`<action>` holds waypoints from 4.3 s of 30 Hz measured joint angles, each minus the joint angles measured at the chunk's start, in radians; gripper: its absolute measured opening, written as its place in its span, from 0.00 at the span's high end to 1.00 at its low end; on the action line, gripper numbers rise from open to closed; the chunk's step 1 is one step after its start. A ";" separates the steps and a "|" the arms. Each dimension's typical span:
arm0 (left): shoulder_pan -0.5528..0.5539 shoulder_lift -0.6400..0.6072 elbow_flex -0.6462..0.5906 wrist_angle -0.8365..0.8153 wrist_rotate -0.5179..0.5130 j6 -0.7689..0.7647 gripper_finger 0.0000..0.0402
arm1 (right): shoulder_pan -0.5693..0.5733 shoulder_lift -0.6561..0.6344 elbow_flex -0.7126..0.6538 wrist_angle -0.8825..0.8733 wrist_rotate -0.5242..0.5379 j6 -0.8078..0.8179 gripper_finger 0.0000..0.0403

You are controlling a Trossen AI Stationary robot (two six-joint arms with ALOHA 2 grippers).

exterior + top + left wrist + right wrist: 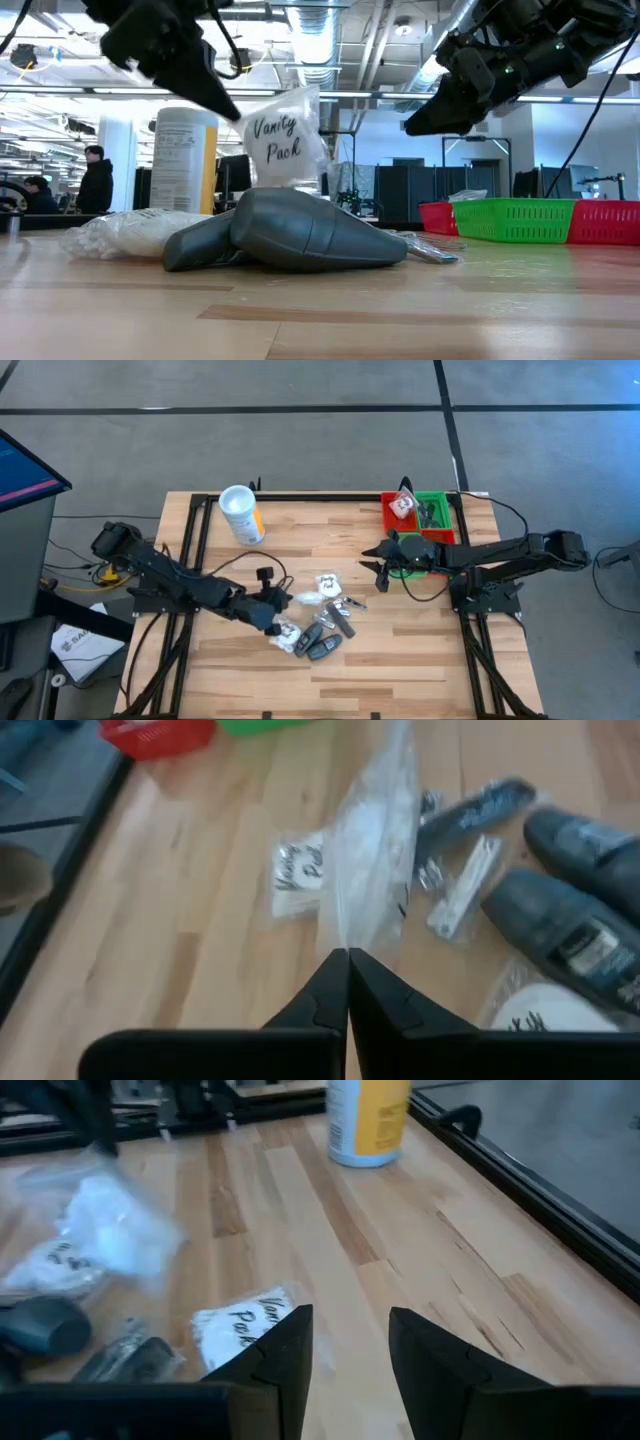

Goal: Pick & Place Travel size toiletries
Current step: Put the white cotton pack into the top red bin

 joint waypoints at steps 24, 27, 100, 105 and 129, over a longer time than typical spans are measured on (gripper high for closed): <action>0.155 -0.037 0.086 0.110 0.062 0.153 1.00 | 0.153 0.000 0.035 0.149 -0.002 -0.086 0.69; 0.172 -0.037 0.089 0.130 0.096 0.165 1.00 | 0.153 0.000 0.046 0.147 -0.002 -0.102 0.69; 0.199 -0.049 0.070 0.179 0.100 0.220 1.00 | 0.202 0.167 0.372 -0.239 0.086 -0.202 1.00; 0.199 -0.093 0.069 0.184 0.093 0.218 1.00 | 0.202 0.167 0.372 -0.256 0.117 -0.198 1.00; 0.174 -0.123 -0.075 0.252 0.110 0.100 1.00 | -0.054 0.048 0.301 -0.225 0.178 -0.084 1.00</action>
